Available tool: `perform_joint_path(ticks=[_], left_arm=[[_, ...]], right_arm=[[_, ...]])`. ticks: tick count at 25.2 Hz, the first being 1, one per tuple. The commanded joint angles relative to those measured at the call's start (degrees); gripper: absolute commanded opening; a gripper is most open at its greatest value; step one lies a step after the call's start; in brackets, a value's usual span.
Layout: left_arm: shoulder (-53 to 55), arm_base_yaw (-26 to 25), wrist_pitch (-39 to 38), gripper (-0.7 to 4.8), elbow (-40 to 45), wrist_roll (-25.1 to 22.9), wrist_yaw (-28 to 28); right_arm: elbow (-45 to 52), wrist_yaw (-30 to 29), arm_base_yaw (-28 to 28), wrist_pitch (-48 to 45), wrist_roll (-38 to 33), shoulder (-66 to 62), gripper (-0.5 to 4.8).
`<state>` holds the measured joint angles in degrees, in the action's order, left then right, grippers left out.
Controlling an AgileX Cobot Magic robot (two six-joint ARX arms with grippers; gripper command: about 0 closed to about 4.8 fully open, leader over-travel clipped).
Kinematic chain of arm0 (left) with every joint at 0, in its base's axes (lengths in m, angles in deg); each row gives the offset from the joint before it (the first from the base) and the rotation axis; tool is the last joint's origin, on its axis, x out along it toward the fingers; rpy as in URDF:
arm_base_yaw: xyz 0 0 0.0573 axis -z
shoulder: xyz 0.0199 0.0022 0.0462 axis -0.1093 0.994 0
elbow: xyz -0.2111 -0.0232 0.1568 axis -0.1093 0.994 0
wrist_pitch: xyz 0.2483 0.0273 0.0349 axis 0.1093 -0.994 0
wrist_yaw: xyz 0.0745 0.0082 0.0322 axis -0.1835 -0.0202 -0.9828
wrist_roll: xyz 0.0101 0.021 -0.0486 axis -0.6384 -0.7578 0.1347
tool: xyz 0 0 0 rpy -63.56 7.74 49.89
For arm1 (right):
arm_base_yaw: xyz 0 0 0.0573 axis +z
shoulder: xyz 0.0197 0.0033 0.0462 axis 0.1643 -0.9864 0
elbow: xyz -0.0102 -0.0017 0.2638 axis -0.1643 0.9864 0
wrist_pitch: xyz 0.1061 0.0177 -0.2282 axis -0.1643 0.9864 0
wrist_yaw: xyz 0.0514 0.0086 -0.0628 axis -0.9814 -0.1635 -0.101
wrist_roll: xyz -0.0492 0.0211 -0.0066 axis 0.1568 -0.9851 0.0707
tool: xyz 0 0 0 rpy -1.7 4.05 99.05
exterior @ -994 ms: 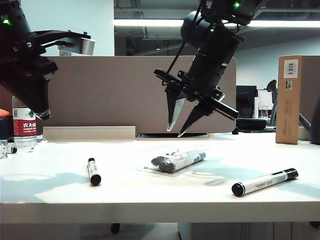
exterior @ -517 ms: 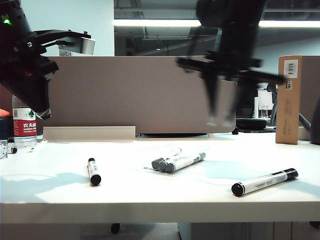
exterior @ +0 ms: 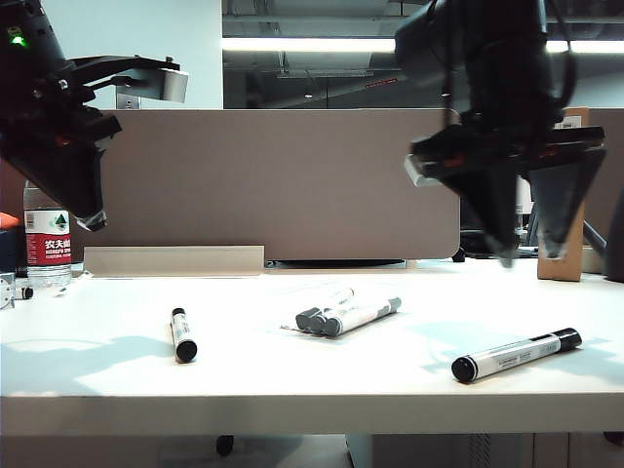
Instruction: Pick up the markers scattered on the table and put them into the packaging box, making sure the markers fit the shape of the box's grooves.
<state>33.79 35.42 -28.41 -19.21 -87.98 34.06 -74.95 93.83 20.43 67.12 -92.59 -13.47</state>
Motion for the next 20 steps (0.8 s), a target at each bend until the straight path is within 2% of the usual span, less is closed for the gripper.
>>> perform_joint_path(ticks=[1,5,6,8,10,12,14,16,20], left_arm=[[-0.2,0.0,0.5,0.22,-0.2,0.0,0.3],[-0.2,0.0,0.8,0.22,-0.2,0.0,0.3],[-0.2,0.0,0.9,0.22,-0.2,0.0,0.3],[-0.2,0.0,0.9,0.22,-0.2,0.0,0.3],[-0.2,0.0,0.7,0.22,-0.2,0.0,0.2],[-0.2,0.1,0.7,0.22,-0.2,0.0,0.3],[-0.2,0.0,0.7,0.22,-0.2,0.0,0.1],[-0.2,0.0,0.7,0.22,-0.2,0.0,0.1],[-0.2,0.0,0.7,0.22,-0.2,0.0,0.1]], right_arm=[[-0.2,1.7,0.0,3.5,7.5,-0.6,2.44],[-0.2,1.5,0.2,4.3,16.7,-1.4,2.48],[-0.1,1.1,0.5,4.2,20.8,-1.7,2.73],[-0.1,1.0,1.1,5.0,32.9,-2.5,3.71],[-0.1,0.8,1.6,3.9,36.9,-3.3,3.77],[-0.1,-5.4,1.6,3.2,41.8,-4.7,3.59],[-0.1,-6.1,1.6,2.4,42.7,-7.5,2.94],[-0.1,-6.1,1.6,1.3,42.7,-9.0,2.97],[0.0,-5.0,2.0,0.1,42.7,-9.6,3.37]])
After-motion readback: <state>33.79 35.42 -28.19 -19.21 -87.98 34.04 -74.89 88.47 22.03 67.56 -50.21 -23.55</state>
